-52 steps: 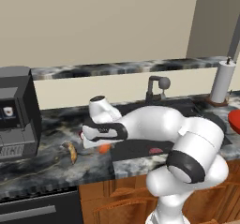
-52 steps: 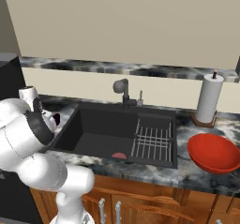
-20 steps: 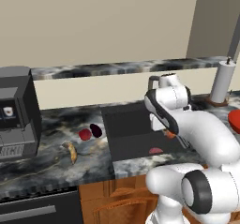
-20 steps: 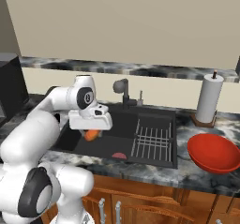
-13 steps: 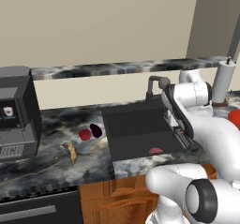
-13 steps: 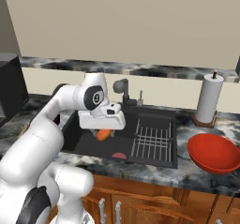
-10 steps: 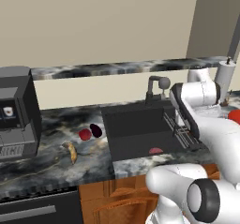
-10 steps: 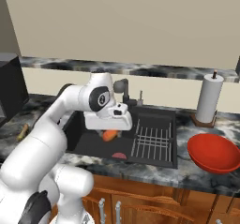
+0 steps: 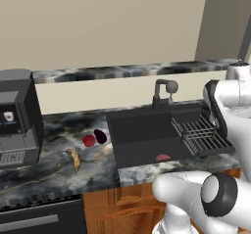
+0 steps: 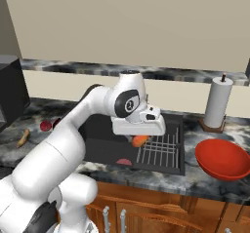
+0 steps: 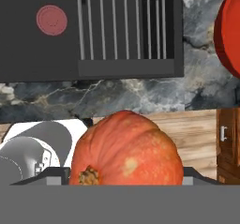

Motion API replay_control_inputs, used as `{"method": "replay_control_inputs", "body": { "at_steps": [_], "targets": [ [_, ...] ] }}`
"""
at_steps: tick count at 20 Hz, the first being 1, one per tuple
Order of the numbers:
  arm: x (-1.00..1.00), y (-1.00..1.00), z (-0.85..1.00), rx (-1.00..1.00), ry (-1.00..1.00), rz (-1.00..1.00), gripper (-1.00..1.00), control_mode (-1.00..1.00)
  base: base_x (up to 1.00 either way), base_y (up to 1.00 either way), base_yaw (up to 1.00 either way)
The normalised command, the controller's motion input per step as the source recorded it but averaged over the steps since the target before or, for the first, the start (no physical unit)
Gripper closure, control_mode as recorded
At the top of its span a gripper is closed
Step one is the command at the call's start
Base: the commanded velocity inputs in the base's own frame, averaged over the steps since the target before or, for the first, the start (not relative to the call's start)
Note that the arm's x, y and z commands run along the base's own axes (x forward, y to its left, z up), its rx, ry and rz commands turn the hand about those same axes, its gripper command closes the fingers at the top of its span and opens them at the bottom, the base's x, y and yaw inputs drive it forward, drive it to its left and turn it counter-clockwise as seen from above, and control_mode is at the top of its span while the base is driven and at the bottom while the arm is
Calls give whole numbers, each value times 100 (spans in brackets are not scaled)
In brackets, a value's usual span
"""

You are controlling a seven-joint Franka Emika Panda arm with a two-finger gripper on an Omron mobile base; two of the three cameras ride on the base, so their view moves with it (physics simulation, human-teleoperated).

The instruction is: There is a mixed pile of frozen fruits and vegetables on the counter. Locate all the frozen vegetables and place the items in a bowl on the counter. Take all the frozen fruits and defrost them in a running sink.

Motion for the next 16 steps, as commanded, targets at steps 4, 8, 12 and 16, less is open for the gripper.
{"method": "replay_control_inputs", "body": {
  "at_steps": [4,8,12,16],
  "targets": [
    [6,-81,6,0,0,-12,100,-100,0,0,0],
    [22,-79,-2,2,2,-18,100,-100,0,0,0],
    [31,-79,0,7,4,-12,100,-100,0,0,0],
    [33,-80,0,10,5,-10,100,-100,0,0,0]
  ]
}}
